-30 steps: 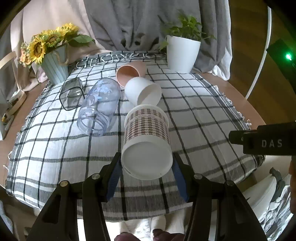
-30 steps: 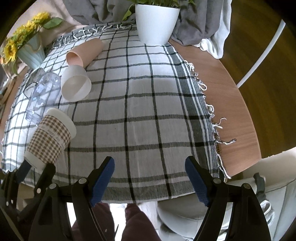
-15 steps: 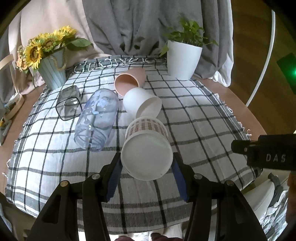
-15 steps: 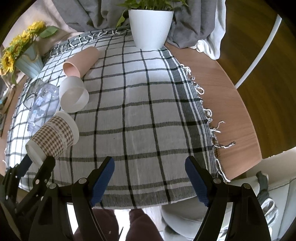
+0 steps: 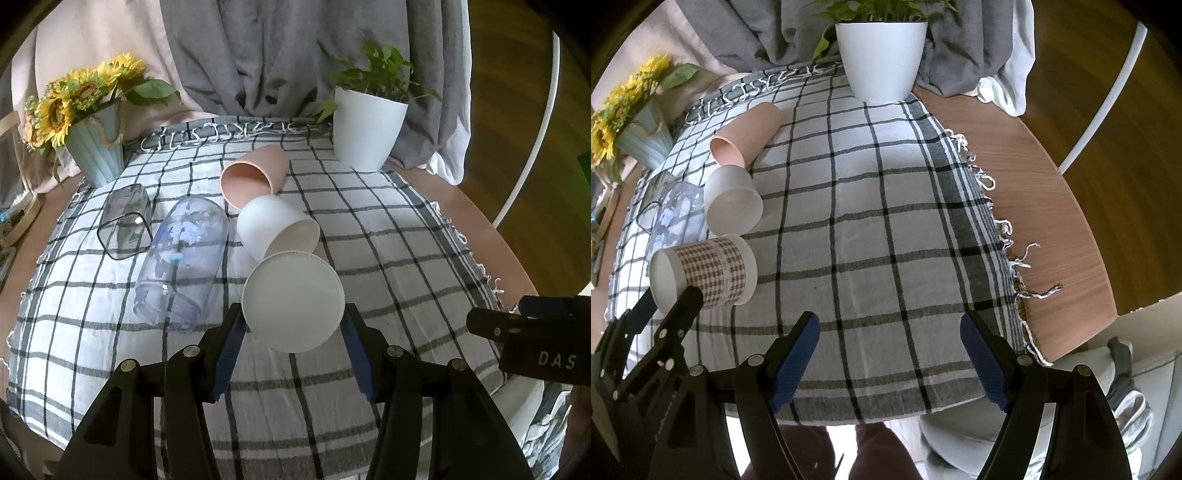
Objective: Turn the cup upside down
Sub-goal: 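Lower the inverted cup onto the cloth and open the right tool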
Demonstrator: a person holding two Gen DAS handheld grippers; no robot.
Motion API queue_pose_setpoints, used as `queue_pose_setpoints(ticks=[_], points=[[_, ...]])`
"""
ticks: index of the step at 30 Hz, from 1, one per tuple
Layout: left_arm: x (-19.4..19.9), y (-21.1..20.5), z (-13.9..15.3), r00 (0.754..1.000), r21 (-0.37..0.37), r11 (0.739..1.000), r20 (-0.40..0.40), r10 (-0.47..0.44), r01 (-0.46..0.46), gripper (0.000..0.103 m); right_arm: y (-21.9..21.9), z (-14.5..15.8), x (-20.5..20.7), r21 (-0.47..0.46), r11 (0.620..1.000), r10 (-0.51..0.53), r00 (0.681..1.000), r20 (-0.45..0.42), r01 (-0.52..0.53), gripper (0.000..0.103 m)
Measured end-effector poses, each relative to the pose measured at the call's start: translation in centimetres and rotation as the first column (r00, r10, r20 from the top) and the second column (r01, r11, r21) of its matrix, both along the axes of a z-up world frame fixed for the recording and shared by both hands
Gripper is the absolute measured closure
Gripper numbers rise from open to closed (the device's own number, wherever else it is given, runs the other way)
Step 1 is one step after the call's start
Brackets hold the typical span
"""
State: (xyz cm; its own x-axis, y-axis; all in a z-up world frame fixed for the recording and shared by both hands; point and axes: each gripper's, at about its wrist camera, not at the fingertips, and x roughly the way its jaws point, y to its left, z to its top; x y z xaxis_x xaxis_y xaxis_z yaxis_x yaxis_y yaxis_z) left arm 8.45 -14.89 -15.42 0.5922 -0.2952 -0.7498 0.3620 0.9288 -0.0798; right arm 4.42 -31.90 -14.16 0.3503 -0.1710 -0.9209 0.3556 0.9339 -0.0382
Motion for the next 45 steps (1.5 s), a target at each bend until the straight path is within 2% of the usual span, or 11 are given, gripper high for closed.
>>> queue_pose_setpoints(ticks=[7,18,26,33,37,40,42,45], points=[[0.9,-0.5,-0.2,1.0,0.003,1.0,0.009,0.004,-0.004,0.051,-0.5,0.1,0.2,0.0,1.0,-0.01,1.0,0.006,0.01,0.025],[2.2,-1.0,-0.4,1.0,-0.018,1.0,-0.018,0.019,-0.019,0.051,-1.2,0.2,0.1,0.008,0.999,-0.031,0.999,0.015,0.031,0.025],[2.6,-0.9,-1.1,0.996,-0.038,0.999,-0.089,0.031,-0.035,0.049,-1.3,0.3,0.1,0.01,0.999,-0.032,0.999,0.019,0.032,0.025],[2.0,-0.6,-0.6,0.992,-0.038,0.997,-0.108,0.063,-0.068,0.024,-1.2,0.6,0.0,0.014,1.0,-0.015,1.0,0.024,0.015,0.025],[1.3,-0.2,0.5,0.99,-0.029,0.994,-0.097,0.103,-0.106,0.019,-1.1,1.2,-0.2,0.016,1.0,0.007,0.999,0.042,-0.008,0.025],[0.5,0.5,1.6,0.987,-0.003,0.989,-0.066,0.147,-0.148,0.012,-0.9,1.6,-0.5,0.019,1.0,0.024,0.998,0.06,-0.025,0.024],[-0.2,1.0,2.3,0.984,0.013,0.985,-0.036,0.174,-0.174,0.003,-0.6,2.0,-0.7,0.02,0.999,0.04,0.996,0.076,-0.041,0.019],[-1.5,2.0,3.7,0.98,0.043,0.979,0.022,0.2,-0.201,0.0,-0.2,2.8,-1.3,0.021,0.998,0.053,0.993,0.108,-0.056,0.018]])
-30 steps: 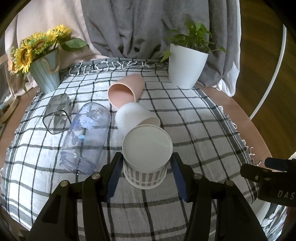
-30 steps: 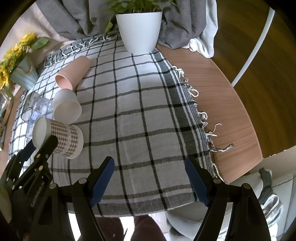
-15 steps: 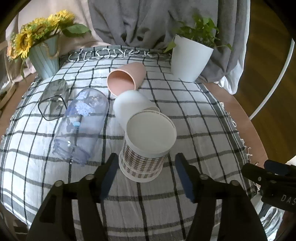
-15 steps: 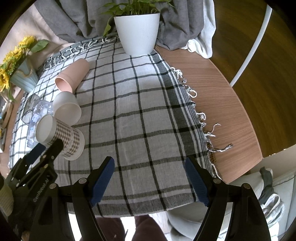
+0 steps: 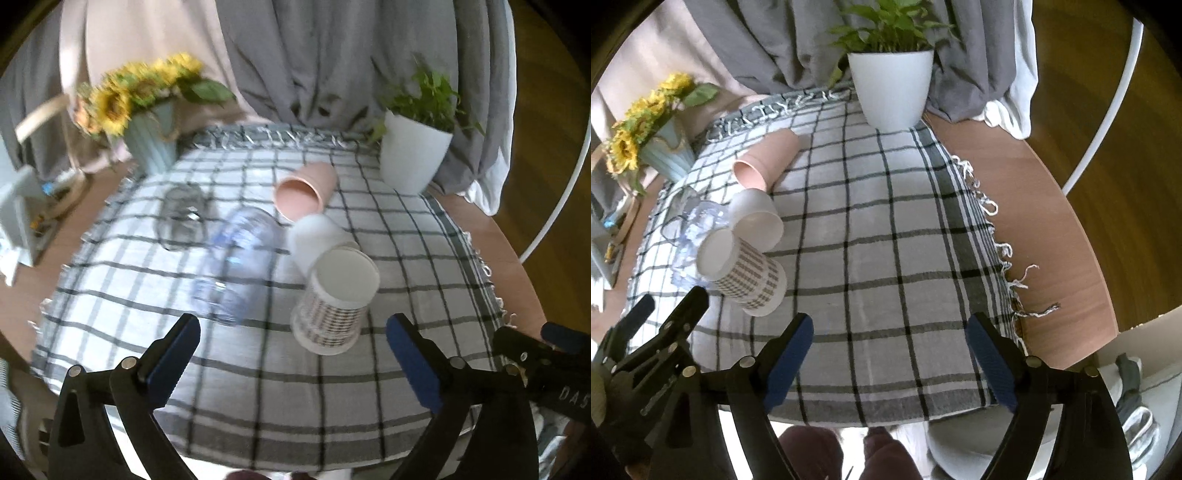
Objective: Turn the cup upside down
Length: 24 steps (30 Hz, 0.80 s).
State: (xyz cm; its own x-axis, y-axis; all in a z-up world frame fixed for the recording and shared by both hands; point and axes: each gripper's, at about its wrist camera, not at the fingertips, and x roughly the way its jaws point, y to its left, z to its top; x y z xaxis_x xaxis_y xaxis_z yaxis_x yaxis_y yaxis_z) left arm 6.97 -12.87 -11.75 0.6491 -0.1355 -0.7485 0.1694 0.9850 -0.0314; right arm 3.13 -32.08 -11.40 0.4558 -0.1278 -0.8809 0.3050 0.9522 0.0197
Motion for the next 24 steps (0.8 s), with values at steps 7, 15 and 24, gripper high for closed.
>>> queue_pose_setpoints(ticks=[7,15,24], points=[[-2.9,2.6,2.3,0.999,0.108,0.994,0.033,0.024,-0.028,0.0,2.2,2.2,-1.6,0.015,1.0,0.024,0.998,0.064,-0.025,0.013],[-7.4,6.2,5.7,0.994,0.117,0.992,0.109,0.029,-0.041,0.0,6.0,5.5,-5.2,-0.013,0.999,0.04,0.986,0.164,-0.038,0.013],[-10.9,9.1,8.0,0.985,0.108,0.991,0.161,0.061,-0.079,0.0,9.6,7.9,-9.7,-0.03,0.999,0.043,0.964,0.262,-0.037,0.011]])
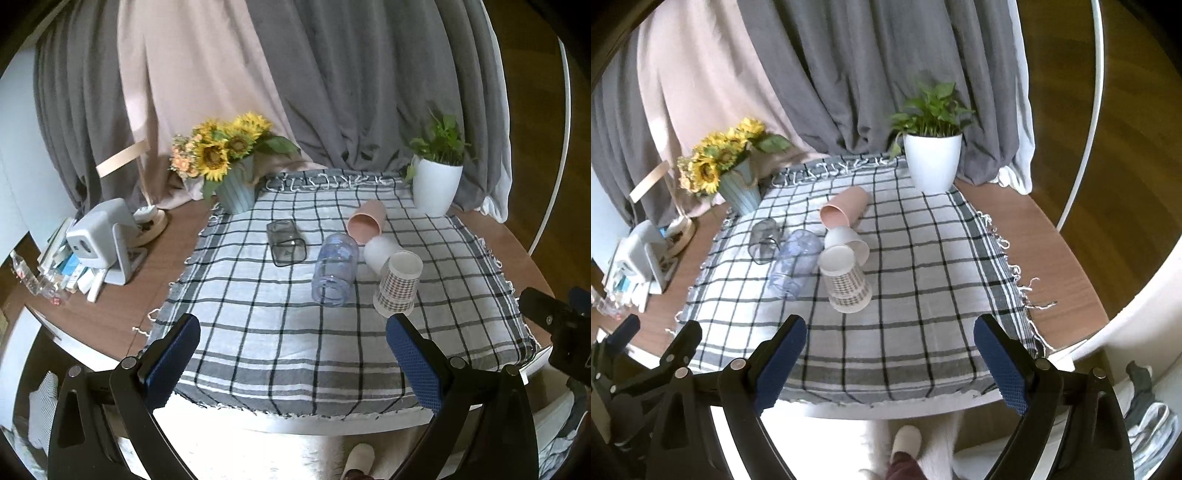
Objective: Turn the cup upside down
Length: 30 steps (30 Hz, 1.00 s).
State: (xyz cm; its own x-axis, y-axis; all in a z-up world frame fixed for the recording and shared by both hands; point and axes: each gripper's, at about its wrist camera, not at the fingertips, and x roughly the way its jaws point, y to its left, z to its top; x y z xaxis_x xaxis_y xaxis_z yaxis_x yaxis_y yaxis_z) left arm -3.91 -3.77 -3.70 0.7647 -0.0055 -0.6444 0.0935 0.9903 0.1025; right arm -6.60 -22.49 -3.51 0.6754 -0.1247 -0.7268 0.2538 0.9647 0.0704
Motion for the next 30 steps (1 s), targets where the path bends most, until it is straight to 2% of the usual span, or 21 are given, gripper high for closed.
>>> queue_pose_setpoints(ticks=[12,30], points=[[-2.7,2.7,1.4,0.998,-0.035,0.999,0.047,0.04,-0.038,0.0,2.8,1.6,-2.9,-0.014,1.0,0.005,0.998,0.07,-0.004,0.011],[-3.3,2.9,1.9,0.998,-0.041,0.999,0.063,0.025,-0.022,0.0,3.3,2.1,-3.9,-0.021,1.0,0.008,0.997,0.082,-0.006,0.011]])
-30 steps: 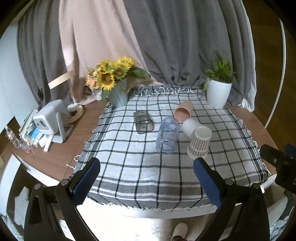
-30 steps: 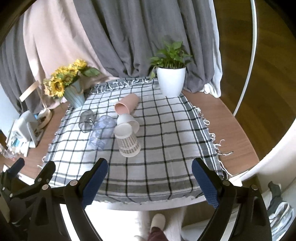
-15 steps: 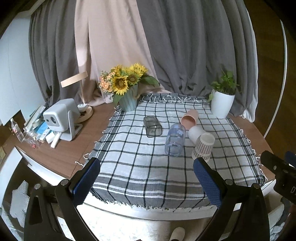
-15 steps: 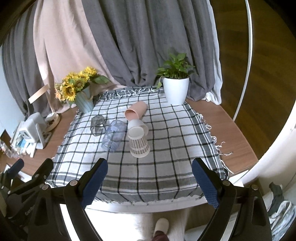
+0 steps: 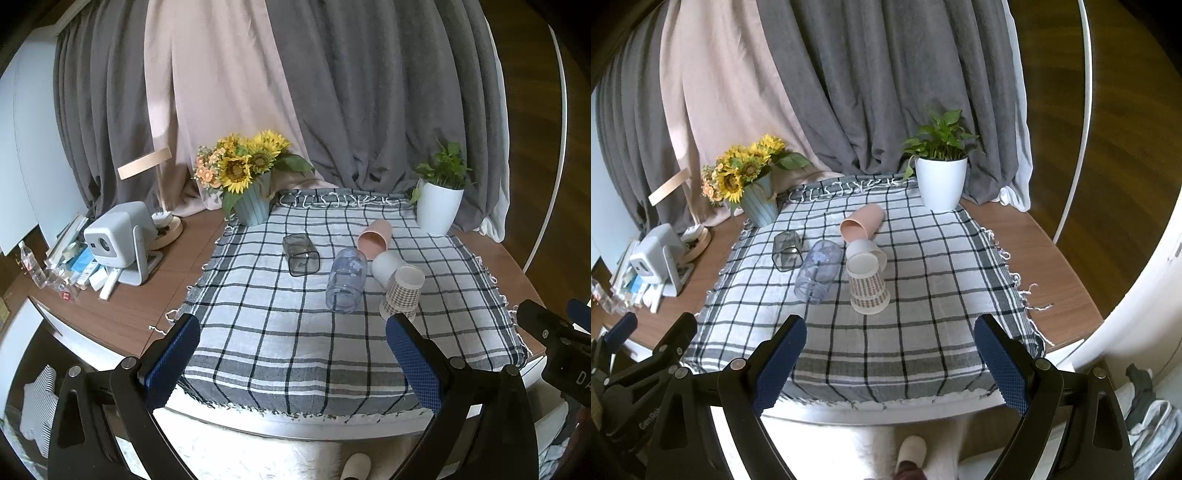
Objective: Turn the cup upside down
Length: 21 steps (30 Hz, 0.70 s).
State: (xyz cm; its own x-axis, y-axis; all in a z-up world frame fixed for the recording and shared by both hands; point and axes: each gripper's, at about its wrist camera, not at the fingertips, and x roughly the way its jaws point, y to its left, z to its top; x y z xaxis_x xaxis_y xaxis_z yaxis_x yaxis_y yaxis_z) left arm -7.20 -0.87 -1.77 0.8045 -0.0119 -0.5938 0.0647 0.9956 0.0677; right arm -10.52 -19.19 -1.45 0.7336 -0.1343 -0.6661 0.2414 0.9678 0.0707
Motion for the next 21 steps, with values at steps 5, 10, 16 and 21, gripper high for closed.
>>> queue_pose_setpoints(ticks=[5,10,16,21], points=[[-0.01,0.01,-0.07,1.0,-0.001,1.0,0.0,-0.001,0.001,0.0,-0.08,0.04,-0.02,-0.002,1.0,-0.001,1.0,-0.005,0.001,0.011],[0.07,-0.04,-0.03,1.0,0.002,1.0,0.0,0.001,-0.001,0.0,-0.02,0.0,0.04,-0.001,1.0,-0.002,1.0,-0.004,0.002,0.011],[0.24,0.04,-0.1,1.0,0.001,1.0,-0.001,0.004,-0.004,0.0,-0.05,0.04,0.03,-0.001,1.0,0.0,1.0,-0.005,0.0,0.011],[0.28,-0.01,-0.1,1.0,0.003,1.0,0.001,0.003,-0.003,0.0,0.0,0.08,0.02,-0.003,1.0,0.0,1.0,-0.005,0.0,0.011]])
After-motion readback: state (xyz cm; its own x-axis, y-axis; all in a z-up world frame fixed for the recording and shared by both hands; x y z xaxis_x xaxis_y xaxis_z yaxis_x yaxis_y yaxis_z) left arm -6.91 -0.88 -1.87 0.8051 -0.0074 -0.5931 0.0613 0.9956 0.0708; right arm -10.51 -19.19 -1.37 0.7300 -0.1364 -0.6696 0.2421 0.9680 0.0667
